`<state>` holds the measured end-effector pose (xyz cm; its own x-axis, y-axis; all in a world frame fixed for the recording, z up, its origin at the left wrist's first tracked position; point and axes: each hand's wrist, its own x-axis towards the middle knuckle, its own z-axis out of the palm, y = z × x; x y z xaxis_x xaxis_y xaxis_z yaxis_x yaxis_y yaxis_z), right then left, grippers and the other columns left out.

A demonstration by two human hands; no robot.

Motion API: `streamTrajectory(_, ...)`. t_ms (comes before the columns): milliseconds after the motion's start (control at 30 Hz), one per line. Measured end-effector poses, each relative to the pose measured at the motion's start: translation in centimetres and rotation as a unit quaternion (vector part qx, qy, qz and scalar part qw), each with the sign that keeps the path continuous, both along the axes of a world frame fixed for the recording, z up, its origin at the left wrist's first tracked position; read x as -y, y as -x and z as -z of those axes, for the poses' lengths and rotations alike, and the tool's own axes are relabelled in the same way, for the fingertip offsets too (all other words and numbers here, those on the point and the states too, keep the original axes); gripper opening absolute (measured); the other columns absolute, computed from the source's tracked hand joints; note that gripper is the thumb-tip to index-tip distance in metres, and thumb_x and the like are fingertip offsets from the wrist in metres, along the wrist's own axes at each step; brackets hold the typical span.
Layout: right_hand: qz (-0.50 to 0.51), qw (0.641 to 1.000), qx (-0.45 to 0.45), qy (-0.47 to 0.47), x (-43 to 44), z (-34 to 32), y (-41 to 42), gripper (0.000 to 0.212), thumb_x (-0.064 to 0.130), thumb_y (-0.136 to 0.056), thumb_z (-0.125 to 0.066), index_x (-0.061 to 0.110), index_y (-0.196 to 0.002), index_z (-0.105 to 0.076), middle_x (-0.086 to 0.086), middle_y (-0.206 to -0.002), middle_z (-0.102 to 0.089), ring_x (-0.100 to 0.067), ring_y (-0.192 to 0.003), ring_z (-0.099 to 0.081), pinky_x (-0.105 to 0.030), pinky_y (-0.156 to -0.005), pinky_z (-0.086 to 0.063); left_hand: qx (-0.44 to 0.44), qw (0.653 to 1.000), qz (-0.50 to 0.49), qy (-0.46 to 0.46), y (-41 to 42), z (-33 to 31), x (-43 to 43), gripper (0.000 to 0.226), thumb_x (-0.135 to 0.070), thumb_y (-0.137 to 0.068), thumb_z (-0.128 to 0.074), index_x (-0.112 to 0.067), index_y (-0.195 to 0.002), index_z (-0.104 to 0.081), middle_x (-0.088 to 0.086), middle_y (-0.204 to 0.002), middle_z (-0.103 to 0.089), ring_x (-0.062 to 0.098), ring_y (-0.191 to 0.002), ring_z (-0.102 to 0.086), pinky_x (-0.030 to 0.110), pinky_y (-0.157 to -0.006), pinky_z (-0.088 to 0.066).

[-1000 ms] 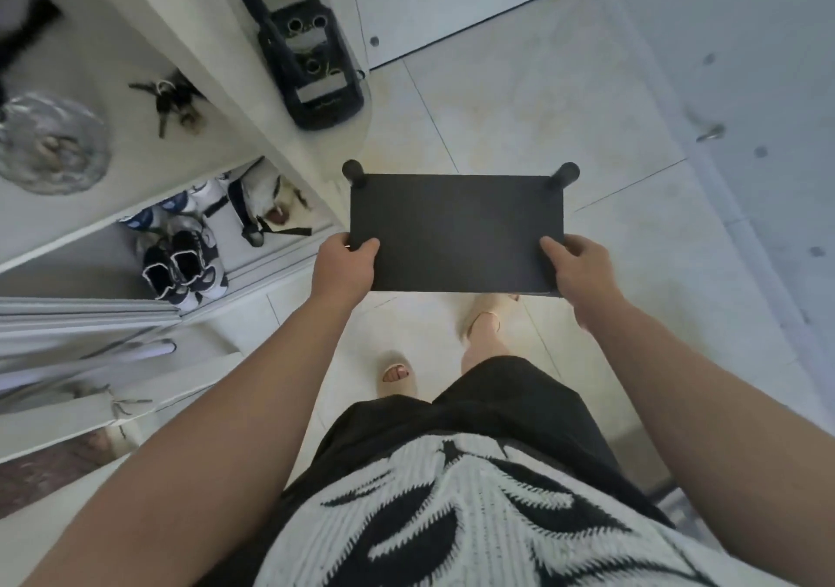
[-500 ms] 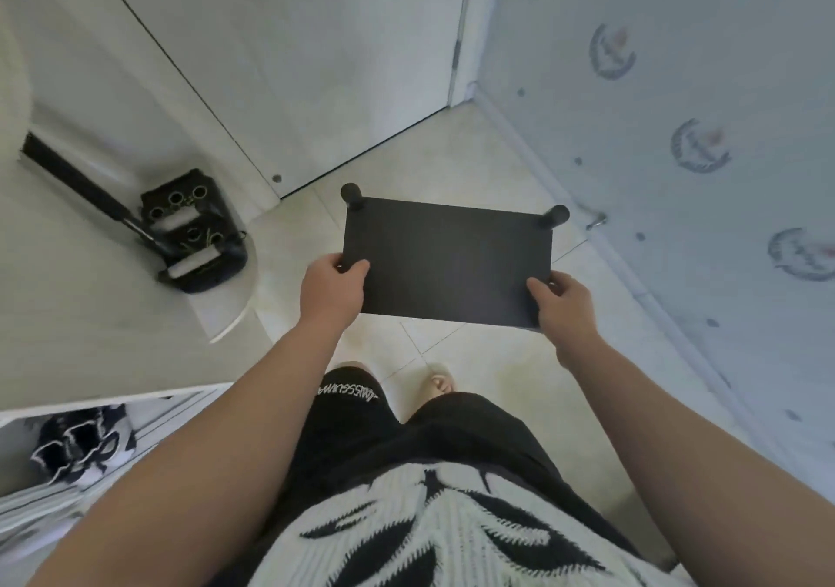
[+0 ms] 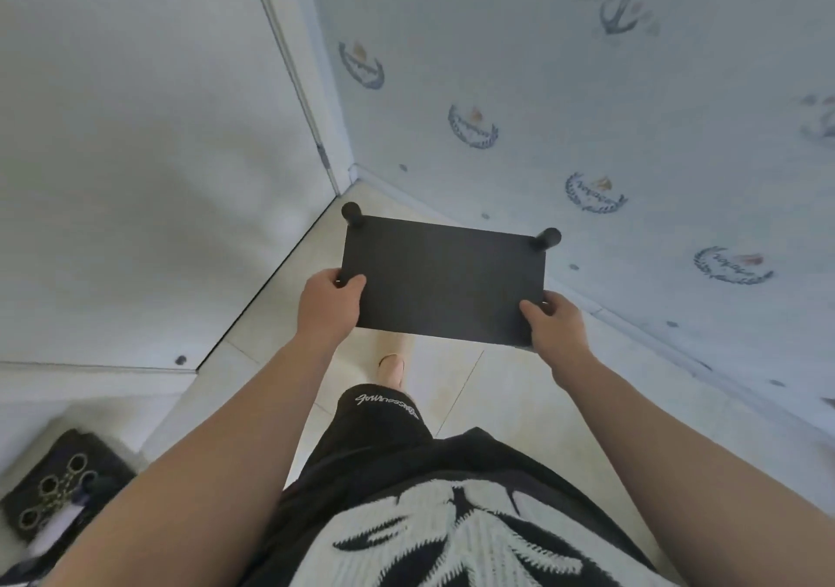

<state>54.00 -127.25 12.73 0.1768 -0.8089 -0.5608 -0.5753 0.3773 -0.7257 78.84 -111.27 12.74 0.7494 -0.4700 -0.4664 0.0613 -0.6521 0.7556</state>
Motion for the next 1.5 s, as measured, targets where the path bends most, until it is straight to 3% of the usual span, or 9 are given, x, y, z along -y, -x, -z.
streamTrajectory(133, 0.061, 0.997, -0.016, -0.044, 5.3, 0.9, -5.0, 0.011, 0.022, -0.101, -0.056, 0.027, -0.111, -0.057, 0.014, -0.095, -0.063, -0.006, -0.083, -0.061, -0.017, -0.056, -0.043, 0.003, 0.996, 0.076, -0.047, -6.7, 1.0, 8.2, 0.028, -0.035, -0.099, -0.054, -0.017, -0.116, -0.067, -0.003, -0.105, -0.069, 0.019, -0.094, -0.065, 0.031, -0.08, -0.053)
streamTrajectory(200, 0.08, 0.995, -0.028, -0.054, 8.1, 1.6, -7.2, 0.011, 0.021, -0.102, -0.054, 0.027, -0.11, -0.057, 0.016, -0.093, -0.062, -0.007, -0.082, -0.06, -0.018, -0.057, -0.044, 0.01, 0.991, 0.112, -0.068, -9.8, 1.8, 12.3, 0.025, -0.035, -0.098, -0.053, -0.018, -0.111, -0.066, -0.004, -0.098, -0.067, 0.016, -0.087, -0.064, 0.029, -0.071, -0.051)
streamTrajectory(367, 0.119, 0.988, -0.05, -0.081, 14.0, 5.0, -10.1, 0.011, 0.017, -0.1, -0.054, 0.022, -0.106, -0.061, 0.003, -0.098, -0.068, -0.023, -0.091, -0.065, -0.036, -0.08, -0.055, 0.017, 0.978, 0.179, -0.104, -14.4, 5.6, 21.6, 0.019, -0.036, -0.095, -0.054, -0.019, -0.098, -0.064, -0.009, -0.085, -0.063, 0.013, -0.079, -0.061, 0.026, -0.06, -0.042)
streamTrajectory(533, 0.15, 0.981, -0.071, -0.103, 18.3, 9.5, -10.9, 0.016, 0.011, -0.098, -0.054, 0.018, -0.11, -0.063, 0.0, -0.098, -0.07, -0.018, -0.079, -0.066, -0.027, -0.061, -0.054, -0.006, 0.97, 0.212, -0.116, -15.6, 10.9, 27.9, 0.022, -0.035, -0.094, -0.055, -0.016, -0.093, -0.066, -0.005, -0.084, -0.066, 0.016, -0.077, -0.063, 0.026, -0.058, -0.044)
streamTrajectory(667, 0.162, 0.976, -0.085, -0.121, 20.4, 12.8, -10.6, 0.02, 0.006, -0.098, -0.054, 0.018, -0.112, -0.061, 0.007, -0.091, -0.068, -0.009, -0.064, -0.066, -0.016, -0.044, -0.047, -0.013, 0.963, 0.239, -0.123, -15.7, 14.9, 31.3, 0.023, -0.034, -0.096, -0.055, -0.016, -0.103, -0.066, -0.003, -0.092, -0.066, 0.017, -0.082, -0.063, 0.03, -0.072, -0.052)
streamTrajectory(733, 0.173, 0.974, -0.084, -0.12, 21.3, 14.1, -10.4, 0.022, 0.004, -0.097, -0.054, 0.019, -0.112, -0.062, 0.008, -0.09, -0.068, -0.004, -0.058, -0.065, -0.014, -0.042, -0.046, -0.008, 0.961, 0.249, -0.12, -15.6, 16.4, 32.8, 0.023, -0.034, -0.096, -0.055, -0.015, -0.103, -0.067, -0.002, -0.092, -0.066, 0.015, -0.08, -0.062, 0.027, -0.065, -0.048)
streamTrajectory(1133, 0.176, 0.977, -0.085, -0.085, 26.5, 17.5, -9.7, 0.021, 0.008, -0.099, -0.055, 0.025, -0.109, -0.06, 0.01, -0.092, -0.067, -0.012, -0.075, -0.062, -0.023, -0.065, -0.052, 0.017, 0.963, 0.246, -0.106, -14.5, 19.3, 38.2, 0.021, -0.032, -0.093, -0.057, -0.014, -0.09, -0.068, -0.008, -0.075, -0.061, 0.011, -0.067, -0.057, 0.023, -0.055, -0.039)
streamTrajectory(1300, 0.166, 0.979, -0.075, -0.089, 27.4, 17.9, -9.8, 0.02, 0.006, -0.099, -0.053, 0.022, -0.109, -0.061, 0.007, -0.095, -0.068, -0.025, -0.093, -0.067, -0.039, -0.087, -0.057, 0.025, 0.966, 0.235, -0.102, -14.6, 19.2, 39.0, 0.021, -0.032, -0.093, -0.059, -0.014, -0.09, -0.069, -0.006, -0.077, -0.065, 0.013, -0.069, -0.058, 0.024, -0.059, -0.041)
streamTrajectory(1500, 0.154, 0.981, -0.073, -0.096, 27.7, 17.9, -9.9, 0.022, 0.009, -0.099, -0.053, 0.022, -0.115, -0.061, 0.001, -0.106, -0.07, -0.027, -0.095, -0.068, -0.039, -0.085, -0.058, 0.028, 0.963, 0.241, -0.113, -14.8, 19.2, 39.3, 0.024, -0.033, -0.094, -0.057, -0.013, -0.096, -0.07, -0.005, -0.081, -0.065, 0.022, -0.078, -0.061, 0.024, -0.06, -0.041)
